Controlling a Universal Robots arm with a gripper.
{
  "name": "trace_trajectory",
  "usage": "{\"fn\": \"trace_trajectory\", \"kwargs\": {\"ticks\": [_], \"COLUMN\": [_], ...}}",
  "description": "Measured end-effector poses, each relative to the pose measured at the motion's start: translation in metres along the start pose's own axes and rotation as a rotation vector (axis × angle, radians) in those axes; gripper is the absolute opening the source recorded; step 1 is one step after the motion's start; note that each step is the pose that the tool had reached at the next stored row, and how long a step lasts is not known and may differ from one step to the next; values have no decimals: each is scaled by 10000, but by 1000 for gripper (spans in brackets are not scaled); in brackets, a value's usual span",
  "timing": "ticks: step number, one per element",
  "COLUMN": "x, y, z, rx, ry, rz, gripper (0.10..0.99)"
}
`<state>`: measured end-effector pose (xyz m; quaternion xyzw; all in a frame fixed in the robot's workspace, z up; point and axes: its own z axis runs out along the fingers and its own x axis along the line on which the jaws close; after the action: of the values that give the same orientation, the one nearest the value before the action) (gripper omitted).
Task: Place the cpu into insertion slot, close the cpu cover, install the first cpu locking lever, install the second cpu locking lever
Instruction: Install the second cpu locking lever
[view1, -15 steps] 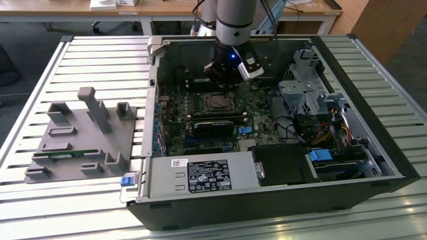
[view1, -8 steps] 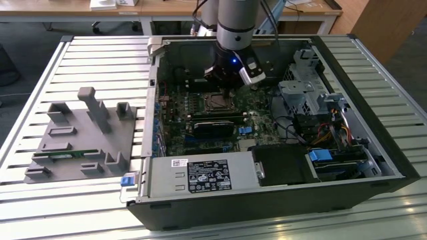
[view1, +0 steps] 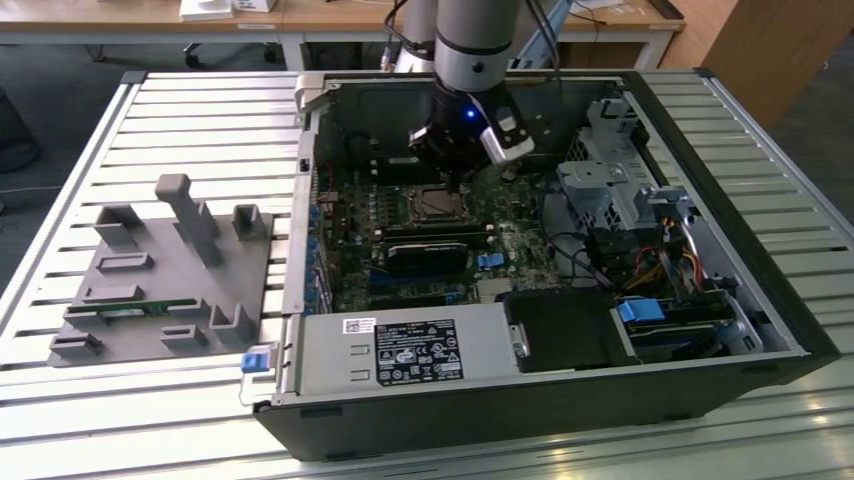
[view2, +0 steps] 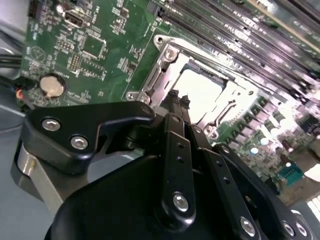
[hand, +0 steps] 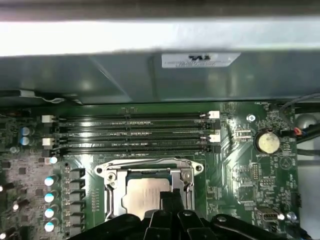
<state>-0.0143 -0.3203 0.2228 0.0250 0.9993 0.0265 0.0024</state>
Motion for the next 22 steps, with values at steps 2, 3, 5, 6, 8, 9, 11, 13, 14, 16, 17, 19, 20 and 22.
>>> {"fn": "trace_trajectory", "kwargs": {"ticks": [2,3,5,6,8,9,11,13,14,16,17,19,20,22], "x": [-1,-1,-2,-4,-7,-9,-12,-19,-26,-42,-47,-51,-52,-54], "y": [-4,-15,-60,-93,-161,-198,-255,-285,-294,-311,-321,-338,-352,-396], "z": [-23,-24,-27,-29,-32,-34,-37,-39,-39,-40,-40,-41,-42,-44], "rx": [-1,-3,-4,-3,-4,-4,-5,-17,-28,-42,-48,-58,-65,-96], "ry": [0,0,0,0,0,0,8,53,84,134,144,145,146,148], "rz": [-2,-2,-1,0,0,-1,0,3,4,7,7,6,7,7], "gripper": [106,106,106,106,106,106,106,106,106,106,106,106,106,106]}}
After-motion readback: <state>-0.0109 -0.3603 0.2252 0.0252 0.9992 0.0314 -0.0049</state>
